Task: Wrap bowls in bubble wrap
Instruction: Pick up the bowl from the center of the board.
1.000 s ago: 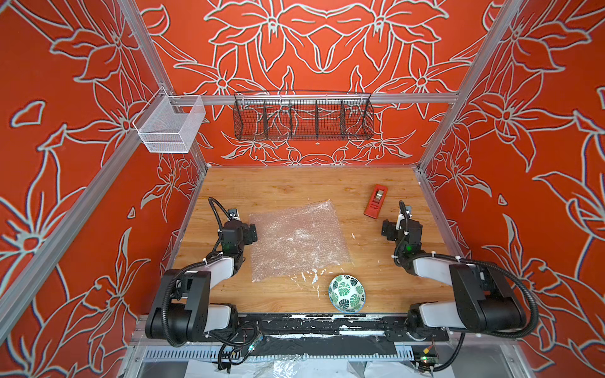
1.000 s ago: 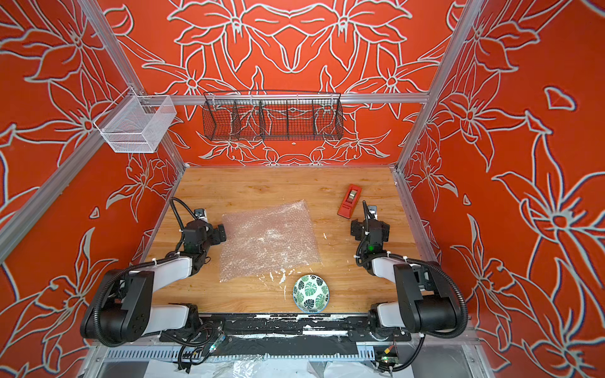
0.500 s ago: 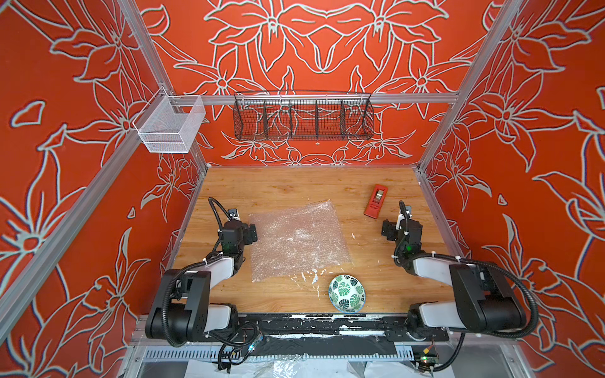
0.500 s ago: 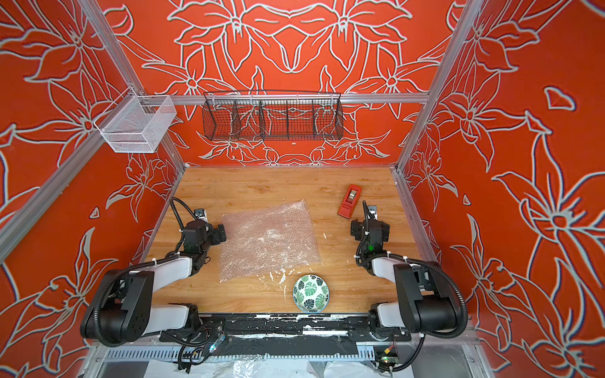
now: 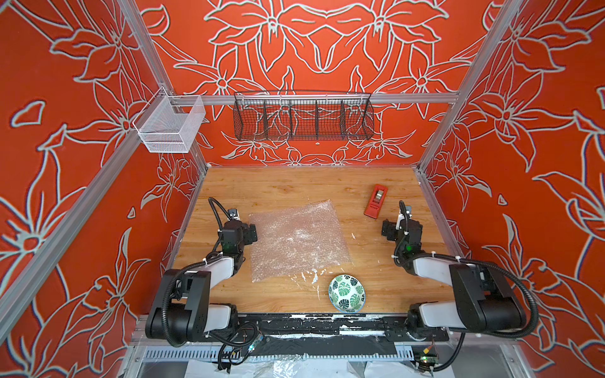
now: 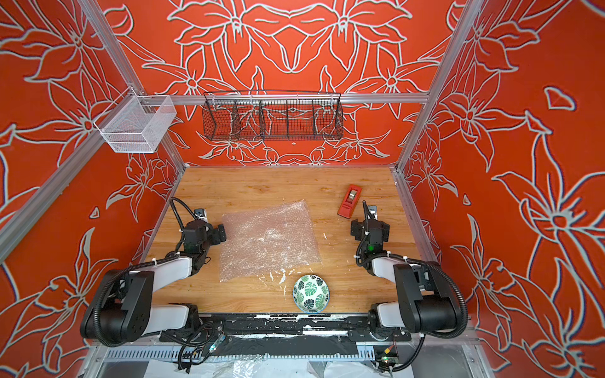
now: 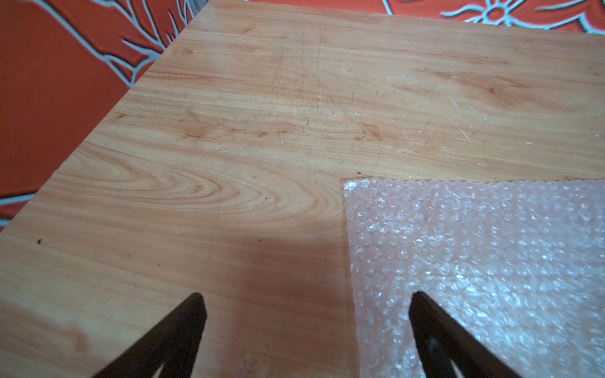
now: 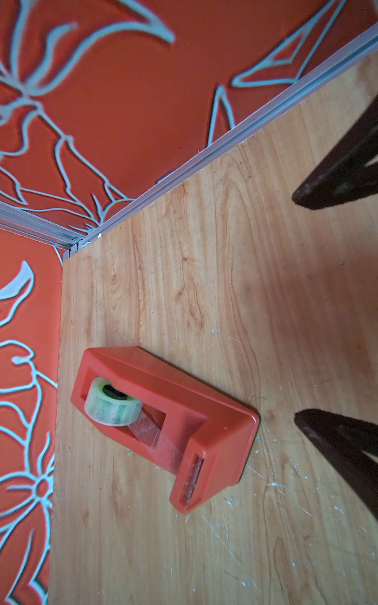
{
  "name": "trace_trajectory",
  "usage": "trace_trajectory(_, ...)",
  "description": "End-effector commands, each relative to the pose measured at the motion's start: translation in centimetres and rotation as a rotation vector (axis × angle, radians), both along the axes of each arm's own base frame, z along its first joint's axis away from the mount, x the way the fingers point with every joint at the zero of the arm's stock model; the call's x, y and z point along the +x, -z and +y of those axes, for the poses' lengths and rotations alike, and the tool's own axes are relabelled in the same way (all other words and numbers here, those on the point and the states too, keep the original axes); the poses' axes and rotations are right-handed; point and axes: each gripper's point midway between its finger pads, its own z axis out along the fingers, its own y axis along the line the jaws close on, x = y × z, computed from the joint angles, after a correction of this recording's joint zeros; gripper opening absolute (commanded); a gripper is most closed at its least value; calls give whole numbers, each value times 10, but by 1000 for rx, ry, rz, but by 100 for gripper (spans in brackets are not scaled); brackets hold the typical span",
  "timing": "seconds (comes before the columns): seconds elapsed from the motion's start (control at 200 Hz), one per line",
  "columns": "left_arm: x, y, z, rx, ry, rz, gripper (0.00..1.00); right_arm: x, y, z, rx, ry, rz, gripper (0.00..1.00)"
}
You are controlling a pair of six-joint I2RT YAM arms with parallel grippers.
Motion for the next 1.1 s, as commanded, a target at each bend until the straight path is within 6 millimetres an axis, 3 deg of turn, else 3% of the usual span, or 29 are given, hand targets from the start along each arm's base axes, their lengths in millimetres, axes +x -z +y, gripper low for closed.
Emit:
trace_trajectory(0.0,8,-10,-1,-4,-1,-38,97,8,-11,1,-11,2,-33,97)
trace_trajectory(0.415,8,-11,-1,-4,-1,-40,97,7,-12,1,-13,3,-37,97)
trace_trajectory(0.5,9,-20,-10,-1,53,-42,97,5,-12,0,-17,3,-46,97)
trace_trajectory(0.611,5,-38,-9,4,37,-40,97,5,-27,8,-24,-41,-31,97)
trace_trajectory(0.746,-2,-60,-12,19,35,-79,97,-1,-62,6,-7,-25,-82,97)
trace_trajectory(0.821,-8,-71,-11,-26,2,-92,97,-3,-75,19,60,-78,-77,97)
trace_trajectory(0.966,-24,-93,-16,-205,-76,-95,97,-20,-87,53,317,-160,89,97)
trace_trajectory(1.096,-44,-93,-32,-364,-79,19,97,-54,-86,89,491,-203,267,97)
